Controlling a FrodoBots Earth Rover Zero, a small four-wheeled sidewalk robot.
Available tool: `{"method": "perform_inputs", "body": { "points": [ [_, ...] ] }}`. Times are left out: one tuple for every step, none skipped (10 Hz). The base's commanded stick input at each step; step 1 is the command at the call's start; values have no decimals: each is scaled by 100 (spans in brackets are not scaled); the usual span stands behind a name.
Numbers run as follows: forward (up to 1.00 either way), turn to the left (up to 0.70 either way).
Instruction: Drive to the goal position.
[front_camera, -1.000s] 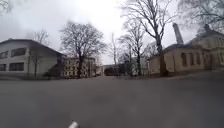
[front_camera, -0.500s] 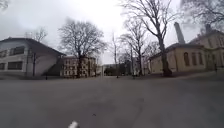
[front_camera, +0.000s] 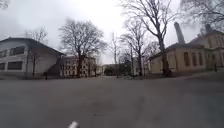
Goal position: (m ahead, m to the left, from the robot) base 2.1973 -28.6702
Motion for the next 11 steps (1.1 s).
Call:
{"method": "perform_inputs", "body": {
  "points": [
    [100, -39],
    [100, -39],
    [100, -39],
    [100, -39],
    [100, -39],
    [100, -39],
    [100, -39],
    [100, -39],
    [100, -39],
    [100, -39],
    [100, -39]
  ]
}}
